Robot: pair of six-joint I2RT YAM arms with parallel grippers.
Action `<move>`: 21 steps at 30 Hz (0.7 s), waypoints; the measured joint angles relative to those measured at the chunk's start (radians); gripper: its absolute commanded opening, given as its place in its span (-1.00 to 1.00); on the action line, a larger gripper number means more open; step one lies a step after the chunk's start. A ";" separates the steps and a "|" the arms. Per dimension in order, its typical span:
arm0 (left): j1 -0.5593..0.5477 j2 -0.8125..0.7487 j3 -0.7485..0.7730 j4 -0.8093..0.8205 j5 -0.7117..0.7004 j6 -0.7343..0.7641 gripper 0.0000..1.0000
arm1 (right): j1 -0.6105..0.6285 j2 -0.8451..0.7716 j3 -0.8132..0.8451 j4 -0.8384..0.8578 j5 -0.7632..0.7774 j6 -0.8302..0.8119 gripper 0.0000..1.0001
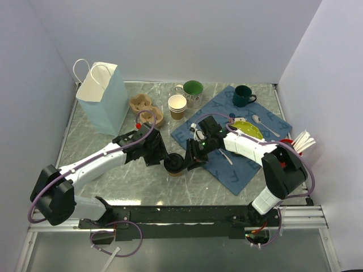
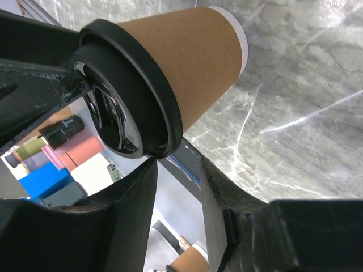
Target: Pack the takeout coffee
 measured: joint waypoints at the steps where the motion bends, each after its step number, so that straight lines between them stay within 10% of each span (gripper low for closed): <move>1: 0.000 0.000 -0.001 0.002 0.000 0.000 0.15 | 0.000 0.003 0.000 0.007 -0.003 0.004 -0.14; 21: -0.007 -0.004 -0.053 0.082 0.003 -0.084 0.09 | -0.015 -0.008 -0.129 0.200 -0.097 0.087 -0.46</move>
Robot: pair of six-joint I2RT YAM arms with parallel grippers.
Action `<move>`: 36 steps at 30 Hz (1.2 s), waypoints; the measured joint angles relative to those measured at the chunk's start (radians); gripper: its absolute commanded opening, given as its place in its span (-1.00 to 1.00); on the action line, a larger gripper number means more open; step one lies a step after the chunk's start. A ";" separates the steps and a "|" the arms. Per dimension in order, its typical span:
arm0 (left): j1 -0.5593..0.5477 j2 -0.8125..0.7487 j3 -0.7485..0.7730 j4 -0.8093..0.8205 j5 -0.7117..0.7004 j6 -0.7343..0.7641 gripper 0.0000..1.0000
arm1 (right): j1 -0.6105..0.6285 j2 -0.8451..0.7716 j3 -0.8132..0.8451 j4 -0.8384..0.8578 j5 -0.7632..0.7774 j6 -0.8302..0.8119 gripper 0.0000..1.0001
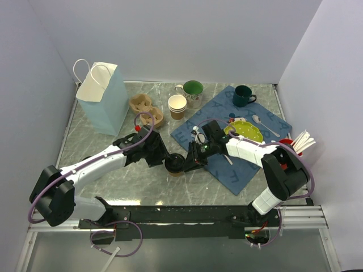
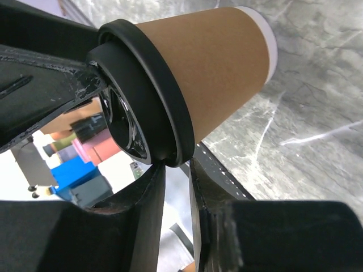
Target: Pack the takeout coffee
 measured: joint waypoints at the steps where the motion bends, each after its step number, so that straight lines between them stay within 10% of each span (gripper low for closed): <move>1: 0.000 -0.001 -0.003 0.003 0.000 -0.003 0.09 | -0.002 -0.001 -0.008 0.013 -0.006 0.003 -0.46; 11: 0.000 -0.003 -0.008 0.009 -0.003 -0.020 0.09 | -0.016 0.014 -0.040 0.076 -0.048 0.005 -0.52; 18: -0.005 -0.002 0.017 -0.029 -0.019 -0.018 0.16 | -0.018 0.005 0.000 0.016 -0.030 -0.019 -0.19; 36: -0.011 -0.068 0.397 -0.288 -0.135 0.043 0.80 | 0.046 -0.110 0.336 -0.403 0.374 -0.183 -0.02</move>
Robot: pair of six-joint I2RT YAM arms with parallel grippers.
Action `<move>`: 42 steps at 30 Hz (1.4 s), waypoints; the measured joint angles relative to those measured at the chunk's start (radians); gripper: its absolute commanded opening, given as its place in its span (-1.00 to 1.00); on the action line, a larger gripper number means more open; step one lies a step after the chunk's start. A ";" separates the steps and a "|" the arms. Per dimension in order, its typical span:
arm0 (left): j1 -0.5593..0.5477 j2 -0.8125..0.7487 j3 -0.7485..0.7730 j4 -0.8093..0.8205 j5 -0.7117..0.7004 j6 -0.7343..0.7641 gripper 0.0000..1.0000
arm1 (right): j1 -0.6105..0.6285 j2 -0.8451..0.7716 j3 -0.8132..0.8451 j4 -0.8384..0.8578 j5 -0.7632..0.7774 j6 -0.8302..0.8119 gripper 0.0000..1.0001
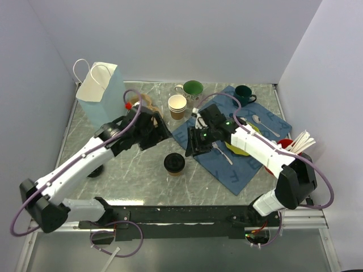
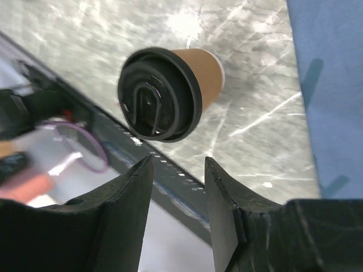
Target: Pack the takeout coffee
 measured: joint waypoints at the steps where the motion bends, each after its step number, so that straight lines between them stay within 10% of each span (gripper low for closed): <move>1: 0.000 -0.028 -0.024 -0.005 -0.018 -0.002 0.83 | 0.019 0.000 0.005 -0.008 0.023 -0.012 -0.02; 23: 0.003 -0.343 -0.484 -0.089 -0.161 -0.184 0.93 | 0.206 0.151 0.198 -0.081 0.233 -0.120 0.08; 42: 0.003 -0.415 -0.512 -0.032 -0.181 -0.157 0.91 | 0.259 0.070 0.080 0.034 0.096 -0.303 0.04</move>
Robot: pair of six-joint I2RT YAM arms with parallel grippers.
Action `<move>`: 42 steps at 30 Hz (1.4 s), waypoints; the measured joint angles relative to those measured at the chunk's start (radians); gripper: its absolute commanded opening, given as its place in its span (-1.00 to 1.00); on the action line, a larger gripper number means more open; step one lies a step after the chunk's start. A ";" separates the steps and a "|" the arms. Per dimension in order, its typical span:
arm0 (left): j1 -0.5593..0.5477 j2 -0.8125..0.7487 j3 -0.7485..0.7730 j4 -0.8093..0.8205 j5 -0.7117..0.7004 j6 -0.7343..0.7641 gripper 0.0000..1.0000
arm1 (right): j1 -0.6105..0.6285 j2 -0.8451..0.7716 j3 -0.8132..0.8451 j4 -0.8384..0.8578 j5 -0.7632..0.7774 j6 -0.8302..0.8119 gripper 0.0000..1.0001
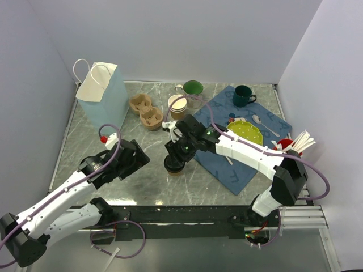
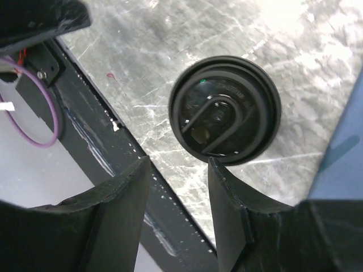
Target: Pack the takeout coffee
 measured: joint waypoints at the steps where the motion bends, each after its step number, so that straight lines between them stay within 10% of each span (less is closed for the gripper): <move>1: 0.000 -0.003 0.000 -0.005 -0.007 0.000 0.91 | 0.006 0.000 0.000 0.003 0.003 -0.013 0.04; 17: 0.001 -0.140 0.052 -0.129 -0.172 -0.006 0.91 | 0.100 0.078 0.003 0.003 0.113 -0.075 -0.09; 30: 0.001 -0.173 0.052 -0.147 -0.216 -0.008 0.91 | 0.123 0.092 0.026 -0.021 0.259 -0.044 -1.00; 42: 0.001 -0.153 0.052 -0.138 -0.242 -0.002 0.89 | 0.120 0.136 0.145 -0.066 0.325 -0.048 -1.00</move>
